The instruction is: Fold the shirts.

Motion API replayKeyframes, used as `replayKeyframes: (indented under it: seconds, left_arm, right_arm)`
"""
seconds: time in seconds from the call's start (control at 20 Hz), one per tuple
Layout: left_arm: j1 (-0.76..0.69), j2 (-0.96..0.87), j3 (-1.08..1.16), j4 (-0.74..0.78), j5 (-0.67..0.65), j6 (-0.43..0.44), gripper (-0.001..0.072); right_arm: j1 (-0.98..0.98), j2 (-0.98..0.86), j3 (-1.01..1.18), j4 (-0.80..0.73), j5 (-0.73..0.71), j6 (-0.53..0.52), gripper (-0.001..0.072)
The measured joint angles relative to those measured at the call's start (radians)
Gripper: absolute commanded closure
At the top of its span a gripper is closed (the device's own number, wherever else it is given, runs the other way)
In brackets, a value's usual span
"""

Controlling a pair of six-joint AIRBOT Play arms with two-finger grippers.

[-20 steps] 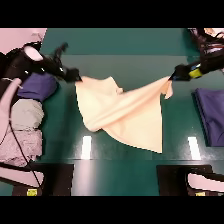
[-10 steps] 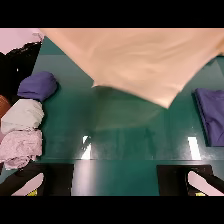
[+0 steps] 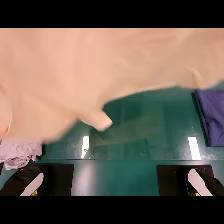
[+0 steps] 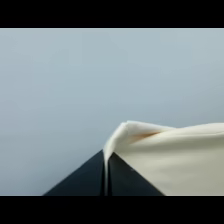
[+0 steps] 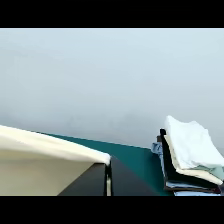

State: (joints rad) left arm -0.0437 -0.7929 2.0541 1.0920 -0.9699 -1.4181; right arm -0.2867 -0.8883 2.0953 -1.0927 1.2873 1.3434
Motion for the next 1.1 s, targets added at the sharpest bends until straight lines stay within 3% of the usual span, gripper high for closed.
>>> replayKeyframes:
  seconds: [0.25, 0.55, 0.9, 0.95, 1.0, 1.05, 1.1]
  left_arm:
    - [0.0, -0.138, -0.045, 0.115, -0.134, -0.033, 0.068]
    - [0.0, -0.467, -0.208, 0.197, -0.28, -0.045, 0.068]
    - [0.0, -0.825, -0.295, 0.203, -0.148, -0.026, 0.0678]
    - [0.0, -0.852, -0.298, 0.202, -0.121, -0.025, 0.0649]
    - [0.0, -0.875, -0.299, 0.201, -0.09, -0.026, 0.0649]
    - [0.0, -0.892, -0.3, 0.203, -0.064, -0.031, 0.0649]
    - [0.002, -0.903, -0.3, 0.217, -0.047, -0.039, 0.0649]
  right_arm:
    - [0.122, -0.104, -0.116, -0.009, 0.041, -0.001, 0.0699]
    - [0.276, -0.388, -0.338, -0.092, 0.05, 0.0, 0.0699]
    - [0.314, -0.75, -0.3, -0.102, -0.052, 0.013, 0.0698]
    - [0.315, -0.789, -0.272, -0.103, -0.057, 0.018, 0.0694]
    - [0.315, -0.825, -0.239, -0.102, -0.059, 0.026, 0.0575]
    - [0.316, -0.855, -0.209, -0.106, -0.062, 0.037, 0.0352]
    - [0.315, -0.883, -0.18, -0.119, -0.064, 0.048, 0.0324]
